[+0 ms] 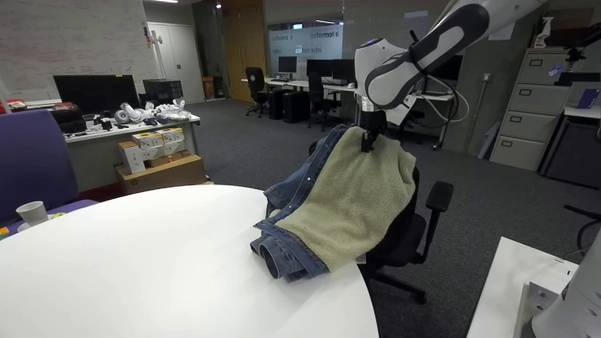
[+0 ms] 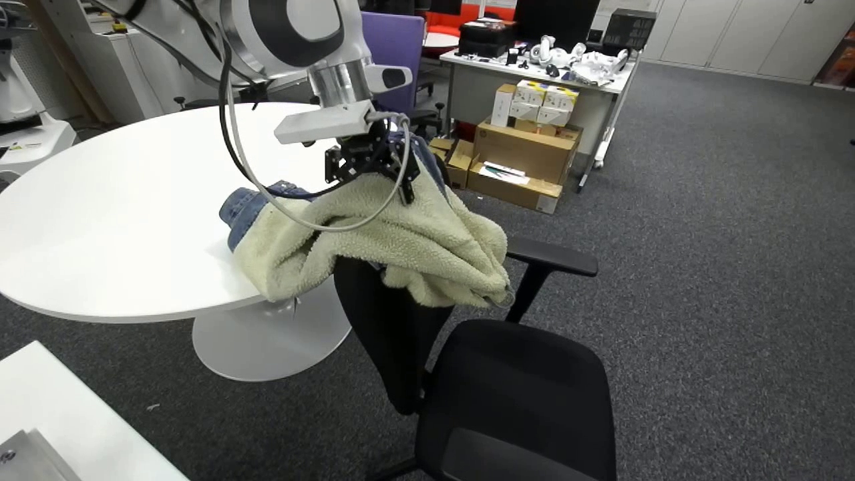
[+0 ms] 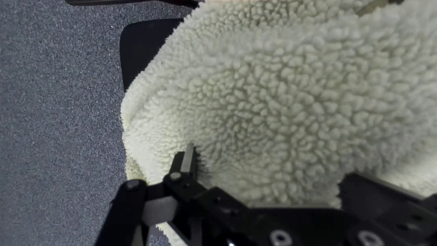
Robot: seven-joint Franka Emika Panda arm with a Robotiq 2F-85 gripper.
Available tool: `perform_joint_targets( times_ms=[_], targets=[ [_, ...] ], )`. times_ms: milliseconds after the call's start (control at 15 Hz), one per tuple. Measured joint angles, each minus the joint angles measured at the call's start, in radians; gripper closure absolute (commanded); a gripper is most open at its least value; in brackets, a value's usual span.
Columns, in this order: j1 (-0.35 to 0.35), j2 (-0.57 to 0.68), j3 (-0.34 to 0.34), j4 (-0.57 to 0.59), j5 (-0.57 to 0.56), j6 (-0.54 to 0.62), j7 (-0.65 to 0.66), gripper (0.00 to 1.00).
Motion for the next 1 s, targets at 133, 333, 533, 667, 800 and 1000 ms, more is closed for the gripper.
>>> perform_joint_targets(
  times_ms=[133, 333, 533, 667, 800, 1000],
  targets=[
    [-0.001, 0.000, 0.000, -0.002, 0.012, 0.009, -0.004, 0.00],
    [-0.006, -0.001, 0.000, -0.002, 0.025, 0.017, -0.005, 0.00],
    [-0.012, -0.005, 0.000, -0.002, 0.074, 0.022, -0.027, 0.00],
    [-0.024, -0.012, 0.000, -0.002, 0.143, 0.027, -0.073, 0.00],
    [-0.040, -0.024, -0.001, -0.002, 0.218, 0.027, -0.126, 0.00],
    [-0.061, -0.043, -0.004, -0.001, 0.333, 0.027, -0.211, 0.00]
  ],
)
